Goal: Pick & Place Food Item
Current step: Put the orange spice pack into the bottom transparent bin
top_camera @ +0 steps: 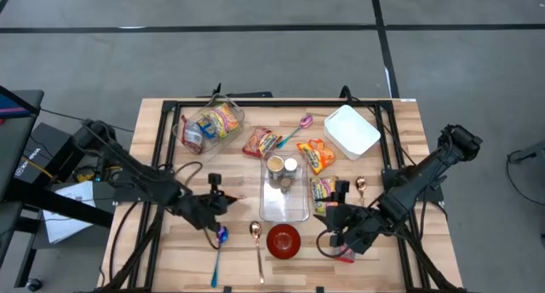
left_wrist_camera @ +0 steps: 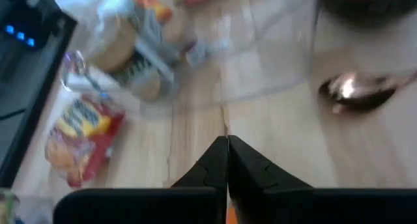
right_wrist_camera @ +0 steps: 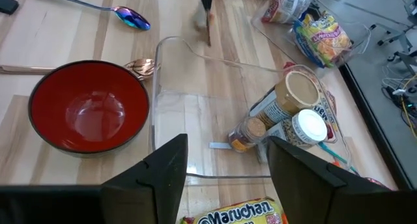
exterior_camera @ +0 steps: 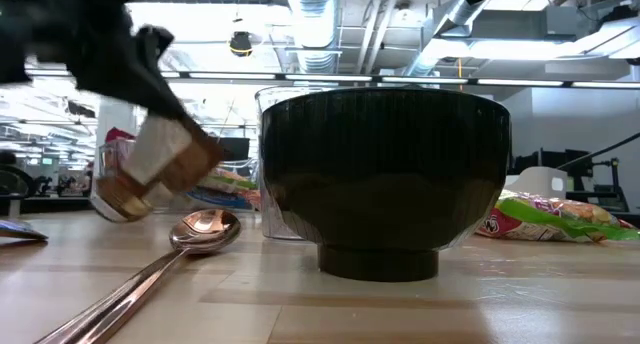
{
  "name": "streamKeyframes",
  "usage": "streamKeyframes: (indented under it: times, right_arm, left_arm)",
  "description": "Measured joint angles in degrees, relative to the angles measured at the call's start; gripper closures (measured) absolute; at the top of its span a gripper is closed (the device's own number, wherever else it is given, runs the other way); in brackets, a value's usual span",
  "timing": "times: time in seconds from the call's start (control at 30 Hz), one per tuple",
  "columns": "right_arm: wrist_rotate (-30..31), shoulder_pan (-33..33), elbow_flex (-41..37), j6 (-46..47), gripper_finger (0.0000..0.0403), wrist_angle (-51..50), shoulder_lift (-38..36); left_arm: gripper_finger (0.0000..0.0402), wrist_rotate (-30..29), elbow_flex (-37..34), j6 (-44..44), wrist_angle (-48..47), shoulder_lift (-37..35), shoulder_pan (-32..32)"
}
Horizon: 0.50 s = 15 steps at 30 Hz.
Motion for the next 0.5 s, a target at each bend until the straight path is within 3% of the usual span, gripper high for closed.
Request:
streamKeyframes:
  times: [0.23, 0.5]
  right_arm:
    - [0.2, -2.1, 0.0, -4.8, 0.0201, 2.3, 0.0]
    - [0.2, -5.0, 0.0, -17.8, 0.0201, 13.4, 0.0]
  left_arm:
    - [0.0401, 0.0, 0.0, 5.8, 2.9, -7.1, -0.7]
    - [0.0401, 0.0, 0.0, 16.1, 11.6, -7.8, -0.6]
